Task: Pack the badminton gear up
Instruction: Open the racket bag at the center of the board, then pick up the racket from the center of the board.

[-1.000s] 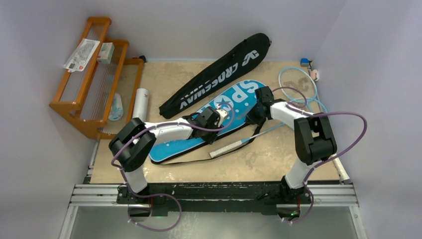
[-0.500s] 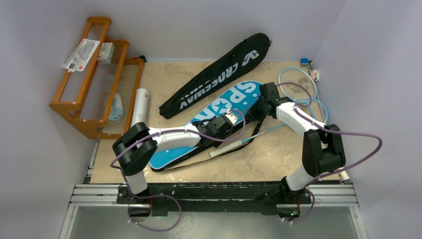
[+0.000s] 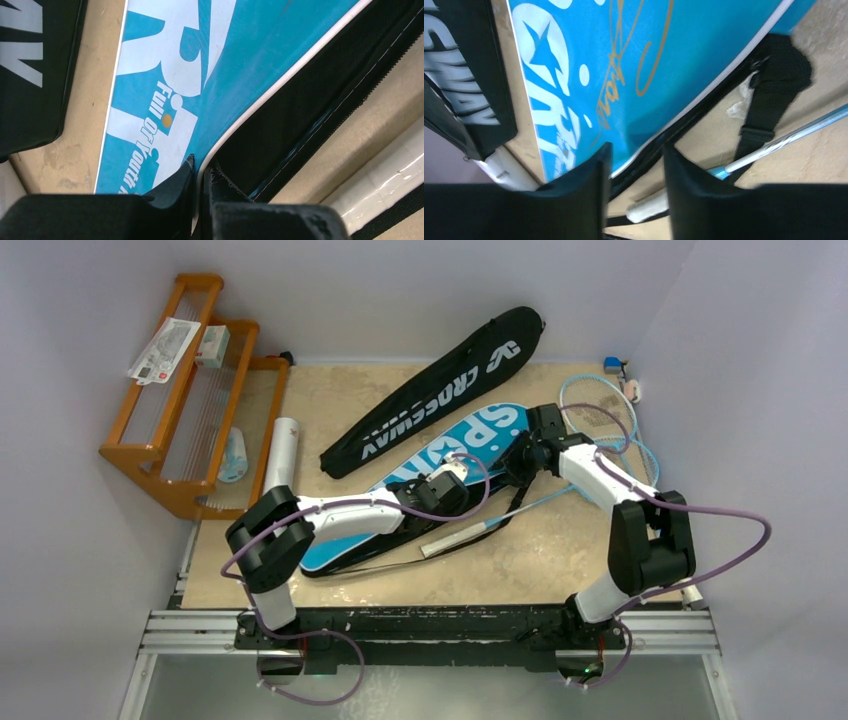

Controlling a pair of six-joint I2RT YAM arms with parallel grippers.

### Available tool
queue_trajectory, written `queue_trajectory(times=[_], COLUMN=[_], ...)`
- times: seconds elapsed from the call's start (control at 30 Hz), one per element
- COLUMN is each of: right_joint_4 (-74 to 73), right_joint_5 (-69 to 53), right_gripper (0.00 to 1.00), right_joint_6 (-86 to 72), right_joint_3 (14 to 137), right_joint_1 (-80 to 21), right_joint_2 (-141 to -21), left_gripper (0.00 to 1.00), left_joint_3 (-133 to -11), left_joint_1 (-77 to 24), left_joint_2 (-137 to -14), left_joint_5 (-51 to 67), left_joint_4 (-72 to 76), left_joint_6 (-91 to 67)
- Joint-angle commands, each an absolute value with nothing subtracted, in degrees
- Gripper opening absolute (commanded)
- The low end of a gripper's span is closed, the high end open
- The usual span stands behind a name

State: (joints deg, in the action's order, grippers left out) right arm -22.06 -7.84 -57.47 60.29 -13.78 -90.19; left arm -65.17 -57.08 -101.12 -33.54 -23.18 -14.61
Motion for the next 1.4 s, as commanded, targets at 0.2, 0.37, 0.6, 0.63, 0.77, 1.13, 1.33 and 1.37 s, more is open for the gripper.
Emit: queue_trajectory(times=[0.2,0.37,0.6,0.63,0.77,1.13,1.33,1.37], right_joint_4=[-23.47,-30.73,-28.55,-27.72,-25.70,-21.95,-21.70,-20.99], right_joint_5=[-1.62,4.82,2.29,3.09,3.17,4.38,1.20,0.34], right_gripper=[0.77,0.68,0.63,0.63,0.61,0.58,0.32,0.17], right_joint_6=[-51.37,-53.18,-52.94,-53.51,-55.91,-59.38,-58.44,-58.02], right_joint_3=[60.15,57.65,48.07,46.82,44.54,48.29,51.32,51.07], right_joint_1=[-12.30,-8.59,1.71,1.97,2.77,2.81,2.81,2.81], right_joint_2=[-80.85,-78.36,-75.69,-75.50,-77.31,-86.92,-92.26,-92.24], left_gripper=[0.00,0.00,0.00,0.00,0.00,0.00,0.00,0.00], left_joint_3=[-68.58,-70.14,-69.23,-69.03,-68.35,-68.06,-68.22,-68.20], left_joint_1=[-55.88,-52.56,-50.46,-50.43,-50.36,-50.28,-50.27,-50.27], left_joint_2=[-95.03,-96.13,-95.95,-96.04,-96.19,-96.49,-96.84,-96.83], left_joint_5=[-28.92,-21.71,-17.22,-16.76,-14.76,-12.75,-12.07,-12.04], left_joint_4=[-24.80,-24.21,-22.67,-22.55,-21.34,-20.58,-20.04,-19.86], left_joint_6=[-17.44,-19.96,-20.83,-20.91,-21.26,-21.17,-20.96,-20.85])
